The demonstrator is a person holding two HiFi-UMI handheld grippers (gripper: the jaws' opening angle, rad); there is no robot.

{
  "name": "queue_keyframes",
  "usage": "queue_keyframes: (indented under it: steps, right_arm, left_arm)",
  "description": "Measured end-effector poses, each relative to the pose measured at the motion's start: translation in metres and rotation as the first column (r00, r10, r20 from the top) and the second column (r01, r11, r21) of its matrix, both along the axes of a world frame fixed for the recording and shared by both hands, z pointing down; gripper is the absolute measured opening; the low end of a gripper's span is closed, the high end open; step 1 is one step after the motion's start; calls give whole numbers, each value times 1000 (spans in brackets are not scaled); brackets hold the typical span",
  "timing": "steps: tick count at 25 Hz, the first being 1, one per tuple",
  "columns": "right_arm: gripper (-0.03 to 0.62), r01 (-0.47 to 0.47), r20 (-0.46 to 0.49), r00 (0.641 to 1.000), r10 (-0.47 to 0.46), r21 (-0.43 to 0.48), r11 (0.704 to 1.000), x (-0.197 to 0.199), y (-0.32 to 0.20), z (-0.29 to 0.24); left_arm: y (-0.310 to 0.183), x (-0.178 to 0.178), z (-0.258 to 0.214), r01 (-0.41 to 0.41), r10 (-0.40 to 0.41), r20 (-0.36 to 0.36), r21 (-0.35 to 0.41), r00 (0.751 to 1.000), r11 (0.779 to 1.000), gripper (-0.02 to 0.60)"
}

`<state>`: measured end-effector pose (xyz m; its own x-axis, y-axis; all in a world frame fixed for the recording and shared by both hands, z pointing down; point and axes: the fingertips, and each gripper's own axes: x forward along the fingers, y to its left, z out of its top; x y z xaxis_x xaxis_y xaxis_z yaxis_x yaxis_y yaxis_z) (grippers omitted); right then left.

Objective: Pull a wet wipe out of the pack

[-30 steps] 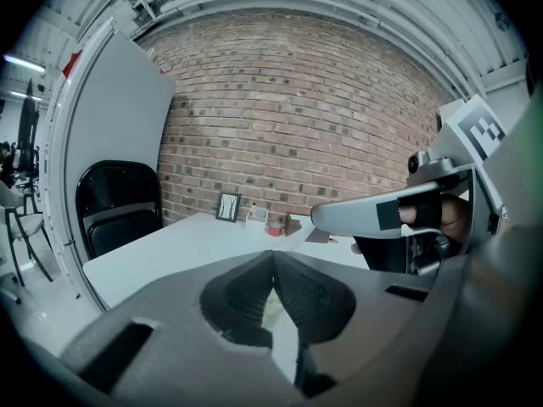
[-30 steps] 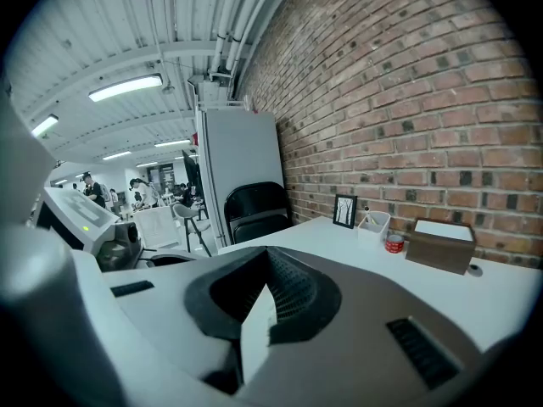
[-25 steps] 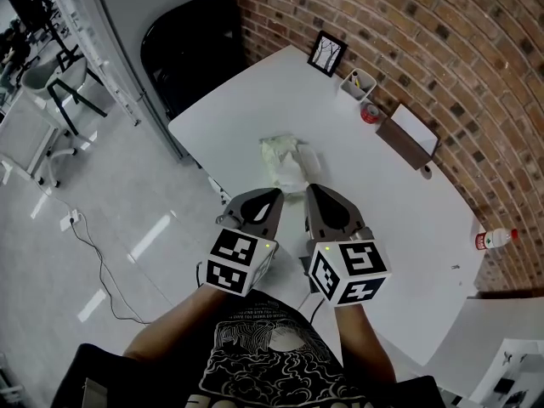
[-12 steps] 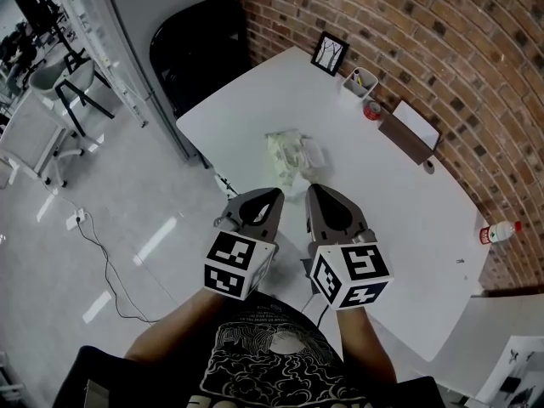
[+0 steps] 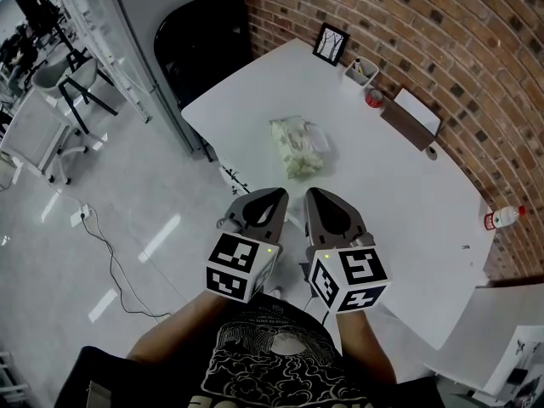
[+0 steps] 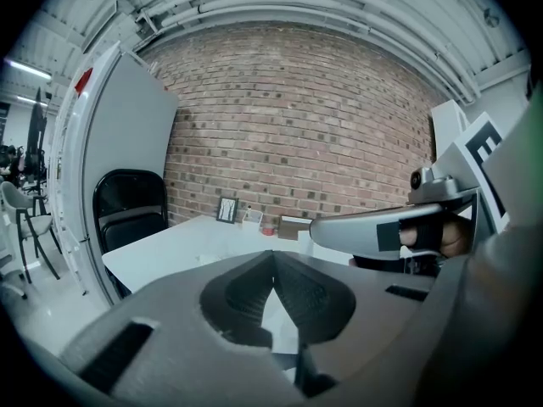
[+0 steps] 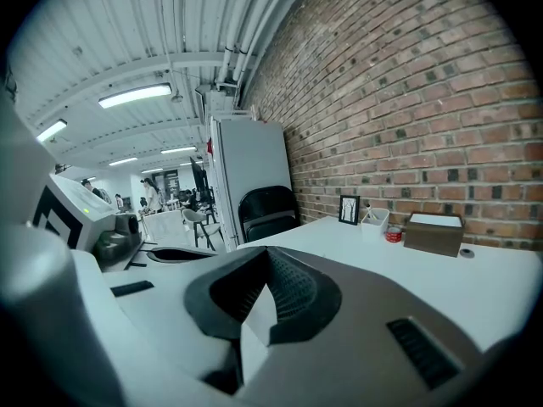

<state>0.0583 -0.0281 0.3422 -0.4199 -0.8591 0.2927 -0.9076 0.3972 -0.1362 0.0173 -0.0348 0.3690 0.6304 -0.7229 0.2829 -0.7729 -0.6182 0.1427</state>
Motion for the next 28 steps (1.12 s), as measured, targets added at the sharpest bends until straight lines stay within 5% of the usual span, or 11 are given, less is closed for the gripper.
queue_keyframes:
  steps: [28]
  right_arm:
    - [14,-22,0,1000,22,-20,1000,9,25,14]
  left_arm:
    - [20,15,4,-2,2,26,-17,1000,1000,12]
